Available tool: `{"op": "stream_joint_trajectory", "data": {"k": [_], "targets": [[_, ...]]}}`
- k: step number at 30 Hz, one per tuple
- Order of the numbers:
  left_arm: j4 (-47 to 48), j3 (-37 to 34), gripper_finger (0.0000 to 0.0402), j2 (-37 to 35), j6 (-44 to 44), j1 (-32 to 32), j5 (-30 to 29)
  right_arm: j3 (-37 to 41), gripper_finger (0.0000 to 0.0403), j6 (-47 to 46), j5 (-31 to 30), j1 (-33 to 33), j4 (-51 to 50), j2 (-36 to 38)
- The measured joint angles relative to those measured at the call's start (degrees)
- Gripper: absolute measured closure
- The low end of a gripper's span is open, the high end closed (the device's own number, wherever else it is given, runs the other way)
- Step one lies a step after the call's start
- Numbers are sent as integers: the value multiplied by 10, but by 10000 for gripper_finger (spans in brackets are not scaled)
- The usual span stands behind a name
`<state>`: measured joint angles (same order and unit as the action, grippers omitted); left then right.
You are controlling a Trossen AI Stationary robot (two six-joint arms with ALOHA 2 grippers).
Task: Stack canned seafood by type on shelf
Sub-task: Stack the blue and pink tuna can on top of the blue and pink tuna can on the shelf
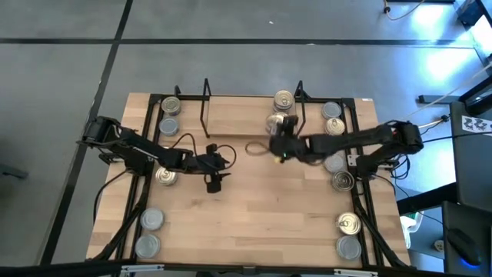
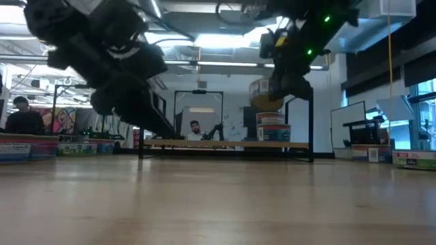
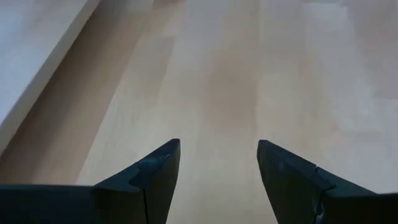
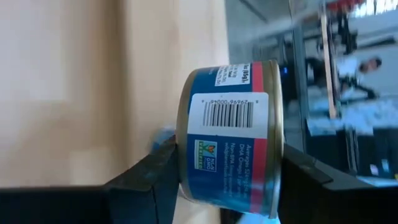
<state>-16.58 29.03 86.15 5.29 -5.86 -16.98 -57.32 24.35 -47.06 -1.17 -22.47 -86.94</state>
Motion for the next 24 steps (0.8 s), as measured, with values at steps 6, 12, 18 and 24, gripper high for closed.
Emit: {"op": "stream_joint_trajectory", "data": {"k": [6, 12, 18, 24], "targets": [[-38, -34, 188, 0, 17, 4, 0, 0, 210, 2, 23, -81, -11, -2], [-38, -35, 188, 0, 3, 4, 0, 0, 210, 0, 65, -106, -18, -3], [-38, -35, 188, 0, -15, 4, 0, 7, 210, -3, 72, -109, -14, -3], [-38, -35, 188, -1, -29, 4, 0, 7, 210, 5, 78, -109, -16, -8]]}}
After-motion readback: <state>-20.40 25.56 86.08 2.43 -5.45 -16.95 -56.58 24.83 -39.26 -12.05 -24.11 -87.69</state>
